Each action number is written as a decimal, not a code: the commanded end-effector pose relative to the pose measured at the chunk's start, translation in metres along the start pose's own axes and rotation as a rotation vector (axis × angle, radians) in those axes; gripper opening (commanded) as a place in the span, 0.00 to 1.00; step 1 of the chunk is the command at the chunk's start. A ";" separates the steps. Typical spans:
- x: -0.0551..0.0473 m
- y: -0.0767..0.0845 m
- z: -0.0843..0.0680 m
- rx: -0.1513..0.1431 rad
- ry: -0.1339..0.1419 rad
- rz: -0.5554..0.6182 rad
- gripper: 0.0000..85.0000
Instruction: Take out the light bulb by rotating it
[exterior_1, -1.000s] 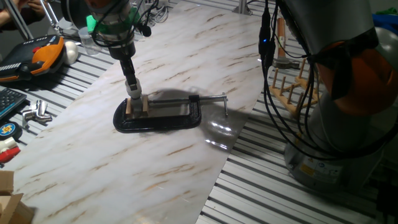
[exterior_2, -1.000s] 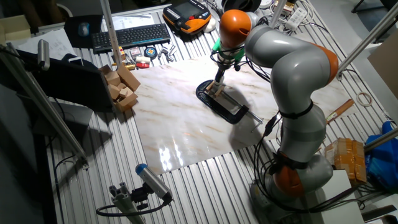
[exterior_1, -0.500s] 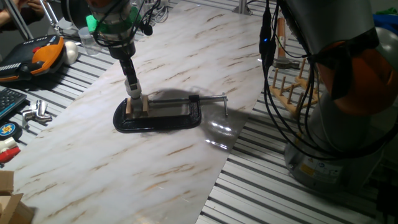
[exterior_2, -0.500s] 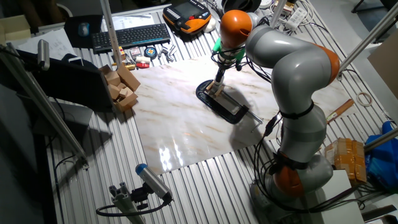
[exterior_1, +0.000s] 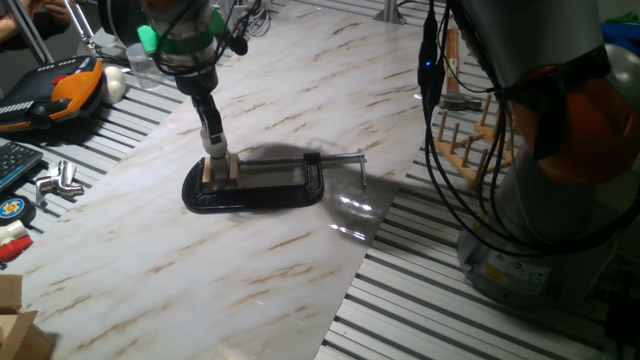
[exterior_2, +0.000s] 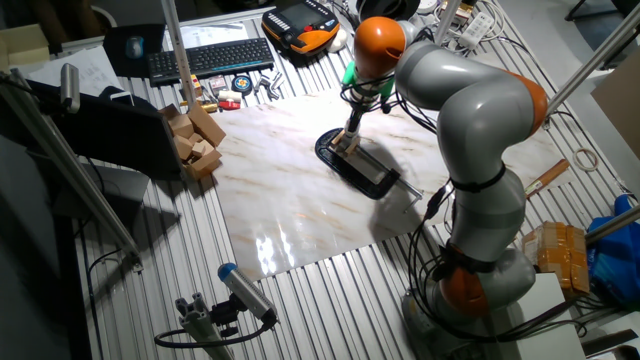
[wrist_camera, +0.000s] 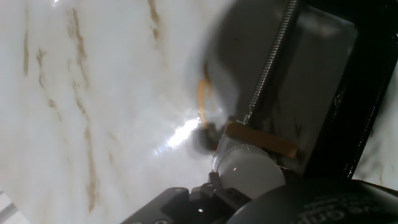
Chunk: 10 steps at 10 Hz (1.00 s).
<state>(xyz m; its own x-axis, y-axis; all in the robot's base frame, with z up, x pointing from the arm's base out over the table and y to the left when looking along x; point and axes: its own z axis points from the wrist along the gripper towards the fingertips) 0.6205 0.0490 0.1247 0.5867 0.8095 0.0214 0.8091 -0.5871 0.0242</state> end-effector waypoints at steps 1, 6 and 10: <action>0.000 0.000 0.000 -0.002 0.001 -0.017 0.00; 0.000 0.000 0.001 -0.016 0.007 -0.120 0.00; 0.000 0.000 0.001 -0.012 0.014 -0.194 0.00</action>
<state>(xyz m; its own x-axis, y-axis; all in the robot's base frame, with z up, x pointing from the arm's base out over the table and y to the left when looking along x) 0.6201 0.0493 0.1239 0.4184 0.9078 0.0289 0.9069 -0.4193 0.0409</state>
